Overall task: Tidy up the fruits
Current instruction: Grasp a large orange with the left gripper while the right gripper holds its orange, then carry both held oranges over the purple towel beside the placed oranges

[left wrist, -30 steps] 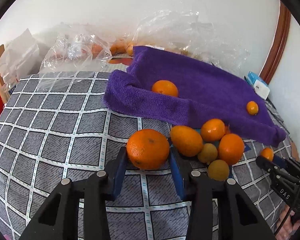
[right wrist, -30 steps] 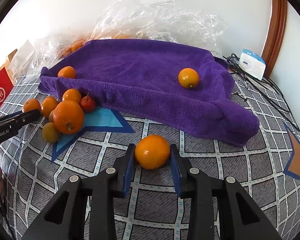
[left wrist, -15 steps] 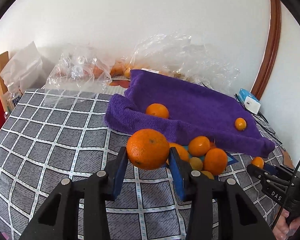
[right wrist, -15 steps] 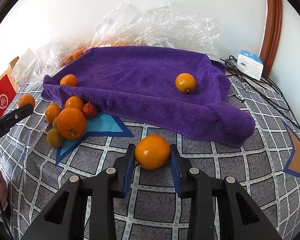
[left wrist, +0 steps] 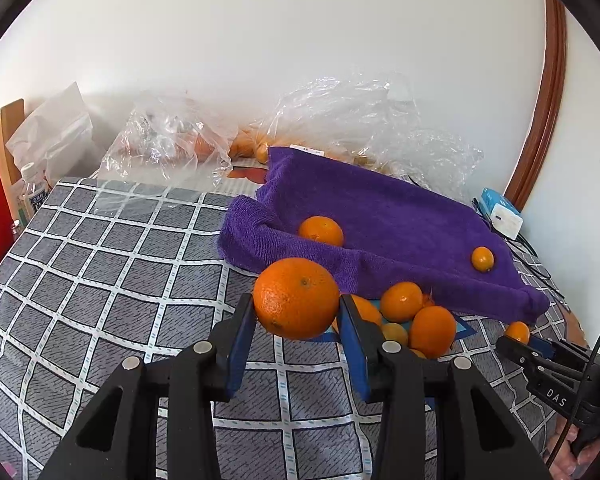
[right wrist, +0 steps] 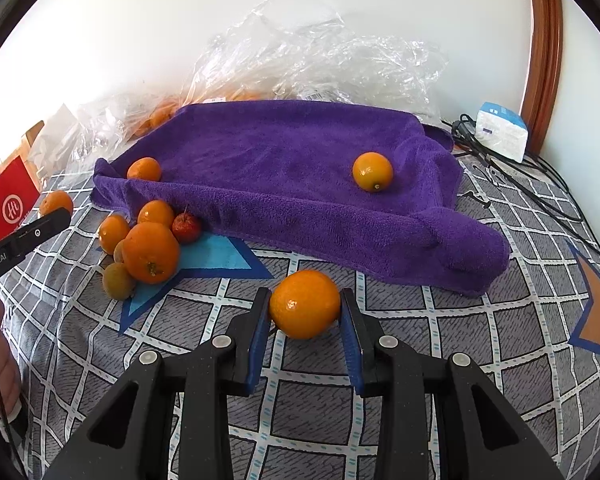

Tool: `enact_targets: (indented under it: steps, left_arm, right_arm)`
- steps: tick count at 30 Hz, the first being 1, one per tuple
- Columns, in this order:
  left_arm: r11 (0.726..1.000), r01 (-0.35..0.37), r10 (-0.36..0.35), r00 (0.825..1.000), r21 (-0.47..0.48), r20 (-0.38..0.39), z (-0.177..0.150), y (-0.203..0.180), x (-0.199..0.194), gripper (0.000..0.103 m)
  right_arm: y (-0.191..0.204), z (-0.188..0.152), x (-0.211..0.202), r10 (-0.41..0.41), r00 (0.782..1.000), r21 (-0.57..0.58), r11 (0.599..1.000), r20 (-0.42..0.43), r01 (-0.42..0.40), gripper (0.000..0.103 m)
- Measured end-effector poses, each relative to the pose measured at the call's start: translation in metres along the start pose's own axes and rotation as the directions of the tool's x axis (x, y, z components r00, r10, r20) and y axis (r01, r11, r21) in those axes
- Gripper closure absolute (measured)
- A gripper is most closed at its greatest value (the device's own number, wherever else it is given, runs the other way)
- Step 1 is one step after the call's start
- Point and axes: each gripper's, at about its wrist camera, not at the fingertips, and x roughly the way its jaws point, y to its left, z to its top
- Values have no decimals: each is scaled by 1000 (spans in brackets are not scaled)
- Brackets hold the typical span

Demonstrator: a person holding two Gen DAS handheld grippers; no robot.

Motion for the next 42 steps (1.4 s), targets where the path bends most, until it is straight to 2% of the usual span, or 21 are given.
enact_targets:
  steps: [12,15,20,26,31,37,42]
  left_arm:
    - [1000,-1,1,1000,-31,6,1,4,-2,64]
    - [999,-35,35,999,-37,13,2,7,-1,64]
    - [997,-50,52,998,-63,27,5,15,-4,64]
    - [991,-78,80,997,-107,15,17,24,-4,64]
    - [992,-99,100,995,-75,9,40,19,-7,64]
    - [995,-88,89,996,-43,18,72,3,1,64]
    - [996,-77,76,997,-46,-19,98,-8,32,64]
  right_arm:
    - [-6,0,-5,31,999,35,999,28,-32,70]
    - [-14,1,-7,44,998,71,996,39,-47,70]
    - [-25,8,-15,29,998,113,993,57,-35,70]
    - [-29,38,-41,12,992,86,996,123,-23,70]
    - [-31,66,-52,-4,985,59,998,170,-7,70]
    - [-43,97,-39,-8,983,76,997,183,-6,70]
    - [-54,124,-16,-26,985,101,995,173,9,70]
